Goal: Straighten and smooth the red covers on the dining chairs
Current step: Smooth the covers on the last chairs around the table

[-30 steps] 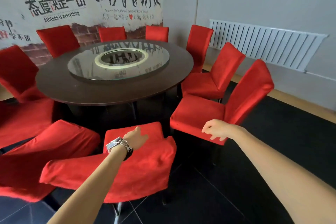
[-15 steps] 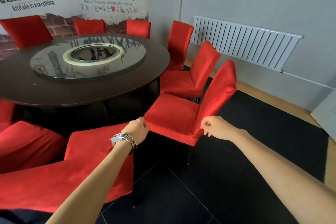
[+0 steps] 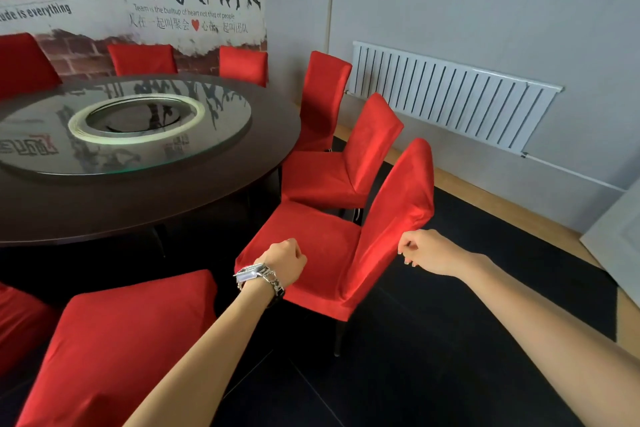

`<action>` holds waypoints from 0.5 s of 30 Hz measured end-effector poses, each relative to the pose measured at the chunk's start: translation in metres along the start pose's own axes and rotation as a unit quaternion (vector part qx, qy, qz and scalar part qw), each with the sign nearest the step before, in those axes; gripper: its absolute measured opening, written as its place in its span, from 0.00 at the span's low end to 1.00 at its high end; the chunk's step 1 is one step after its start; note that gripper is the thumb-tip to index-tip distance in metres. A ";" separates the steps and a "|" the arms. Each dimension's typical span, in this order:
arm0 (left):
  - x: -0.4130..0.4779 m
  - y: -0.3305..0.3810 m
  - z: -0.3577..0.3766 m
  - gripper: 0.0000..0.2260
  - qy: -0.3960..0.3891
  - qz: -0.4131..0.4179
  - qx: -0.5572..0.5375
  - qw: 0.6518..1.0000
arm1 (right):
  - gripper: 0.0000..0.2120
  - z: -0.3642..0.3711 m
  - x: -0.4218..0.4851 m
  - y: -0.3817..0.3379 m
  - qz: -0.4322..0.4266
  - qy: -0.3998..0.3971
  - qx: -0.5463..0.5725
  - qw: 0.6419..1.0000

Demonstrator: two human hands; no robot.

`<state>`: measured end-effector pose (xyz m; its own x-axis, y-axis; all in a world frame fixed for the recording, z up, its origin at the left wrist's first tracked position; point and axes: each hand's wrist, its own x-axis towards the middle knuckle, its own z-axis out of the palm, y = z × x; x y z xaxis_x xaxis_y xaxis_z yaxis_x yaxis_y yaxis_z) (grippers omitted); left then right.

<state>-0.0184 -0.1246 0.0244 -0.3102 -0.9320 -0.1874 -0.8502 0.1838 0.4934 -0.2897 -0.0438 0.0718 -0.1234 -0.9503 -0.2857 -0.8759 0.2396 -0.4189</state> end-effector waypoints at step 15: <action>0.127 0.151 0.060 0.19 -0.066 -0.010 0.064 0.996 | 0.07 -0.090 0.137 0.128 -0.002 -0.002 -0.117 0.993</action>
<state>-0.2119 -0.1959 0.0240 -0.3384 -0.8884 -0.3101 -0.9012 0.2113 0.3783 -0.4606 -0.1612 0.0565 -0.1185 -0.9505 -0.2872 -0.9607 0.1829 -0.2088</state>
